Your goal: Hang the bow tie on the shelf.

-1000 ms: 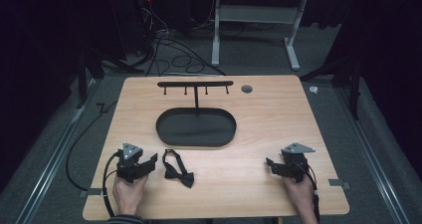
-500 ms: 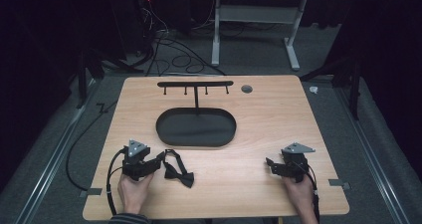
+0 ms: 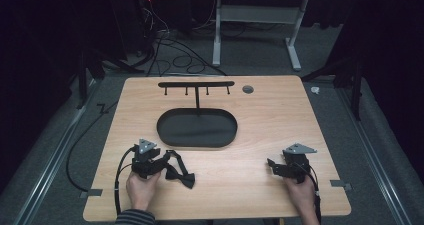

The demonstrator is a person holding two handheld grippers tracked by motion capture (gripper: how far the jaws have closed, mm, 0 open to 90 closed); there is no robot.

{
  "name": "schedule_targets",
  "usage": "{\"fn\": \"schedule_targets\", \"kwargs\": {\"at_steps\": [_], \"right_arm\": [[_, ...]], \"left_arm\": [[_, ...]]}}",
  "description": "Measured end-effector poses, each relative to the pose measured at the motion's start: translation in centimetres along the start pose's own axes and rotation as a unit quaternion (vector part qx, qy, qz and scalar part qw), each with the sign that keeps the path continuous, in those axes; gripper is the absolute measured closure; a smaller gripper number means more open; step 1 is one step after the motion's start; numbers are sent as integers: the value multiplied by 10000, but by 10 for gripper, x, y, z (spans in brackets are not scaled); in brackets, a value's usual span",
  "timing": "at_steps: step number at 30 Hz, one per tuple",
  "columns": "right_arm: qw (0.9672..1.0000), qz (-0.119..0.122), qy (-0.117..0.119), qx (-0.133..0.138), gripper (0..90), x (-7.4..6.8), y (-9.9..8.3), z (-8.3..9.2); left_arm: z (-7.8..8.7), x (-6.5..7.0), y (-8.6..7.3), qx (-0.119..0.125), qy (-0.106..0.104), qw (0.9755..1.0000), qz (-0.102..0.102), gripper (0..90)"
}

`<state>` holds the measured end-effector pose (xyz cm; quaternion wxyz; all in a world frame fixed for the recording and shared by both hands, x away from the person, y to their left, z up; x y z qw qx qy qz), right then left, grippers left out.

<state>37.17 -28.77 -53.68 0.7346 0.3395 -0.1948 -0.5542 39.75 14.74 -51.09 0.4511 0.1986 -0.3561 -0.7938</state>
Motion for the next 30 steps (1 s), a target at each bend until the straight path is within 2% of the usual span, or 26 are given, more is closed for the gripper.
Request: {"fn": "schedule_targets", "kwargs": {"at_steps": [4,10,15,19,23,27,30], "right_arm": [[10000,-17,2,-6,289,0,0,0],[10000,-15,7,4,289,0,0,0],[10000,-12,4,2,289,0,0,0],[10000,-13,4,3,289,0,0,0],[10000,-11,3,4,289,0,0,0],[10000,5,16,9,288,0,0,0],[10000,-3,10,-5,287,0,0,0]], "left_arm": [[-8,-1,-1,-130,-86,9999,48,627],[-15,-4,-3,-219,-50,9997,91,665],[-20,-3,-5,-331,9,9995,25,709],[-23,-3,-7,-419,89,9990,-119,803],[-22,-1,-7,-432,29,9990,-105,862],[-15,0,-1,-190,-89,9998,11,871],[-9,0,3,-126,-127,9998,-14,871]]}}
Point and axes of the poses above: each handheld gripper's, and its own axes: z roughly backward along the jaws, y roughly out of its top, x roughly to its right, the point moved 5 cm from there along -z, roughly forward along the jaws, and after that the axes turned 8 degrees about -z, right-handed, at the moved point
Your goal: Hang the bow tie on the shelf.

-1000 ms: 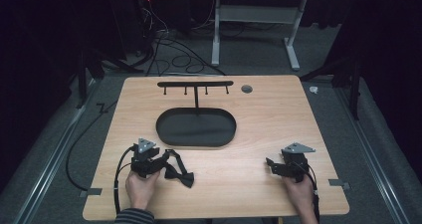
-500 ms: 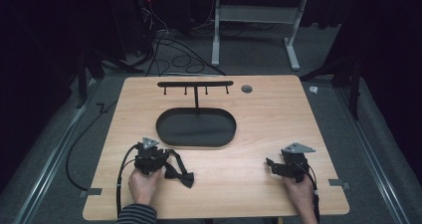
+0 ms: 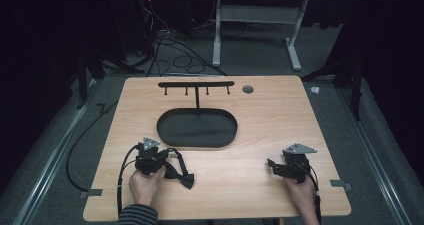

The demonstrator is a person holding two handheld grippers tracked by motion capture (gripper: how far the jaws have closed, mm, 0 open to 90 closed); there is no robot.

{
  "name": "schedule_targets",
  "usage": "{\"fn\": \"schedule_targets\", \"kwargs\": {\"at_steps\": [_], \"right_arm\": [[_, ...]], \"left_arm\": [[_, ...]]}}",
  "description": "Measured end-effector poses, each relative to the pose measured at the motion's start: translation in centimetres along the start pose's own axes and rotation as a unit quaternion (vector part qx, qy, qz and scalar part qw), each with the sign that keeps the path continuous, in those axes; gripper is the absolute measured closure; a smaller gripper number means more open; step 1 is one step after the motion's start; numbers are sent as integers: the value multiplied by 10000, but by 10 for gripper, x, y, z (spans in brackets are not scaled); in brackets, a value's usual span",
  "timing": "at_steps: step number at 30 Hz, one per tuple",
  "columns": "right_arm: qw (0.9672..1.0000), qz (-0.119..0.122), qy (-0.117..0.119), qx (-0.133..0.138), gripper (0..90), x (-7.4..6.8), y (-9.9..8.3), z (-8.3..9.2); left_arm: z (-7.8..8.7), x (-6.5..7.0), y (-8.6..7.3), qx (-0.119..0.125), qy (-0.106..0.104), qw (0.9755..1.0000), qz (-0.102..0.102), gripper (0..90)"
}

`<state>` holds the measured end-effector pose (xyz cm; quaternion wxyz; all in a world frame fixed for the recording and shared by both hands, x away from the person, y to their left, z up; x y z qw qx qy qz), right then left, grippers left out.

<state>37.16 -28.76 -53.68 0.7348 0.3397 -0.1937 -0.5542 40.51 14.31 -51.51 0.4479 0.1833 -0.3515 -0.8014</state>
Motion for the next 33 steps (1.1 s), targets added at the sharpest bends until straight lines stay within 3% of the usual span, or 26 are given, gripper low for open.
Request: {"fn": "schedule_targets", "kwargs": {"at_steps": [15,22,33], "right_arm": [[10000,5,2,1,287,0,0,0],[10000,-1,2,5,287,0,0,0],[10000,-2,-1,6,288,0,0,0]], "left_arm": [[30,14,26,449,-239,9983,-302,871],[45,20,42,634,-235,9964,-517,870],[59,21,59,827,-261,9942,-637,870]]}}
Point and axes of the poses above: each handheld gripper's, and its own axes: z roughly backward along the jaws, y roughly out of its top, x roughly to its right, the point moved 5 cm from there along -z, roughly forward along the jaws, and after that the axes turned 8 degrees about -z, right-handed, at the moved point
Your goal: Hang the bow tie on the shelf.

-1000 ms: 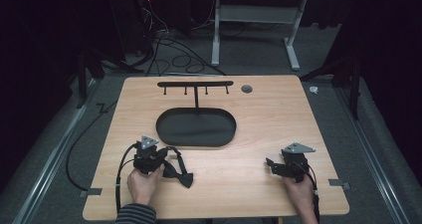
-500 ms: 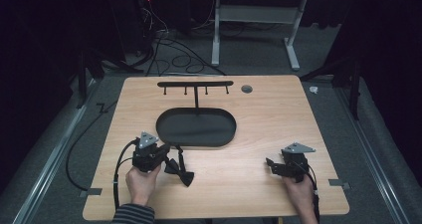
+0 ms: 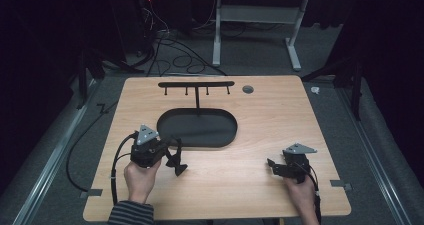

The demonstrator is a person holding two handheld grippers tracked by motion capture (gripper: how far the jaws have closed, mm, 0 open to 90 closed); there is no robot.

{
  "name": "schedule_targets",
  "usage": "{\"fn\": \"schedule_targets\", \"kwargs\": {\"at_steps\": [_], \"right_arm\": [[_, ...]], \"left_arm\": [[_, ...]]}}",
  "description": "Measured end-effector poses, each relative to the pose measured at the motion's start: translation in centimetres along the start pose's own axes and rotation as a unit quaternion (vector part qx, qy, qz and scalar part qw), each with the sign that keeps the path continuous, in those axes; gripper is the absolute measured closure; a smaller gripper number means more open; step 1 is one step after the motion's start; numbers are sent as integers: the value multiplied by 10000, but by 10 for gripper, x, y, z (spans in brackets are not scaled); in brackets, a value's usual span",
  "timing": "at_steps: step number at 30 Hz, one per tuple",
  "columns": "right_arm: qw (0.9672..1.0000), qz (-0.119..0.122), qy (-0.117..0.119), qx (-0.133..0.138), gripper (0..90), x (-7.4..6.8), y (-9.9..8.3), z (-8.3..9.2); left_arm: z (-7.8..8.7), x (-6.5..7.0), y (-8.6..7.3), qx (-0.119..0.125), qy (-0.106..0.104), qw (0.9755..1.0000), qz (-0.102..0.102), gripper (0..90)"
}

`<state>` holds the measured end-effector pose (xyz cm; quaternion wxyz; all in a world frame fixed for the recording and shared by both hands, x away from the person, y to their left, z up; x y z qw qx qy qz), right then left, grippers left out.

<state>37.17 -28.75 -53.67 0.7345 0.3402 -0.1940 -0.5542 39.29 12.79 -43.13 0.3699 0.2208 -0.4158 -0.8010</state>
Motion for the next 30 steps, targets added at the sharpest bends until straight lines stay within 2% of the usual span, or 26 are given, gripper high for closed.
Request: {"fn": "schedule_targets", "kwargs": {"at_steps": [16,20,27,30], "right_arm": [[10000,12,-1,3,288,0,0,0],[10000,11,-3,3,288,0,0,0],[10000,11,-1,2,288,0,0,0],[10000,9,-1,1,288,0,0,0]], "left_arm": [[-2,-7,14,78,-116,9999,16,870],[-1,-9,20,171,-158,9997,49,870],[1,-14,30,193,-76,9998,-30,871],[1,-18,34,210,-68,9998,15,871]]}}
Point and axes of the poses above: each handheld gripper's, and its own axes: z roughly backward along the jaws, y roughly out of its top, x roughly to its right, the point moved 5 cm from there along -z, roughly forward along the jaws, and after that the axes turned 8 degrees about -z, right-handed, at the moved point
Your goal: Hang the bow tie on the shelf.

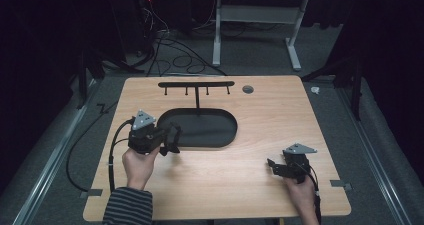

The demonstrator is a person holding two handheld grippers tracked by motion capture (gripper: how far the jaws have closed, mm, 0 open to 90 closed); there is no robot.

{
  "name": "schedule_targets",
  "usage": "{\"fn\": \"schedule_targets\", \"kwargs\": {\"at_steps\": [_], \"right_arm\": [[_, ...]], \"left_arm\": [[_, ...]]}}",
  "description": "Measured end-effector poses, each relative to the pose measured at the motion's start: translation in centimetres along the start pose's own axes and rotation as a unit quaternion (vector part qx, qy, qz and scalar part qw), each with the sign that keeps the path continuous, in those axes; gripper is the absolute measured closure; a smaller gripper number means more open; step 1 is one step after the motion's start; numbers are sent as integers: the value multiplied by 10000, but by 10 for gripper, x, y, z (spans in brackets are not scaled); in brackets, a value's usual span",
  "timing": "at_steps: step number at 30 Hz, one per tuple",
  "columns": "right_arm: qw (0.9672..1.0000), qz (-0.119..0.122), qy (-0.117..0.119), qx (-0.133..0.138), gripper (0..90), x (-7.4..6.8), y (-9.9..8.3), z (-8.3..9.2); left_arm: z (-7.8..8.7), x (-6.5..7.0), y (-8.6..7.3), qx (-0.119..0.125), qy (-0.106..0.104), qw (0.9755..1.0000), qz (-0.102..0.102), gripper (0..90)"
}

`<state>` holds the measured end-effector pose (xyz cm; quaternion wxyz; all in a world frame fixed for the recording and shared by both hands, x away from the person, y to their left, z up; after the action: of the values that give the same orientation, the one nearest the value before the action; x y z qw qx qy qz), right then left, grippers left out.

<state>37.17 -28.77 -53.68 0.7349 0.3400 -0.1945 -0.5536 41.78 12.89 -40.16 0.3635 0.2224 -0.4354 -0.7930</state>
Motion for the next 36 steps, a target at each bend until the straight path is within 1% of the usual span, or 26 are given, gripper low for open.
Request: {"fn": "schedule_targets", "kwargs": {"at_steps": [5,9,16,22,23,28,29,30,33,34,36], "right_arm": [[10000,-17,2,-2,288,0,0,0],[10000,-10,7,3,288,0,0,0],[10000,-19,12,1,287,0,0,0],[10000,-15,7,1,287,0,0,0],[10000,-8,7,2,287,0,0,0],[10000,-38,8,-4,287,0,0,0],[10000,-22,10,0,287,0,0,0],[10000,-22,10,0,287,0,0,0],[10000,-25,11,0,287,0,0,0],[10000,-23,11,0,287,0,0,0],[10000,-41,12,-2,288,0,0,0]], "left_arm": [[-1,-5,5,6,34,10000,25,871],[-1,-11,13,68,68,9999,62,871],[-4,-16,22,41,123,9999,30,871],[-8,-19,29,62,129,9999,32,871],[-9,-20,30,36,155,9999,7,871],[-10,-25,37,38,227,9997,12,871],[-11,-28,40,101,238,9996,63,871],[-11,-28,40,101,238,9996,63,871],[-13,-31,44,129,235,9995,148,871],[-15,-33,46,108,277,9995,132,871],[-16,-33,47,97,290,9995,126,870]]}}
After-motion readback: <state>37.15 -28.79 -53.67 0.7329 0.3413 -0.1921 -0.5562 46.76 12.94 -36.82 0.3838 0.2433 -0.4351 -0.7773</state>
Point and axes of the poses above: each handheld gripper's, and its own axes: z roughly backward along the jaws, y roughly out of its top, x roughly to its right, the point moved 5 cm from there along -z, roughly forward along the jaws, and after that the axes turned 8 degrees about -z, right-handed, at the moved point
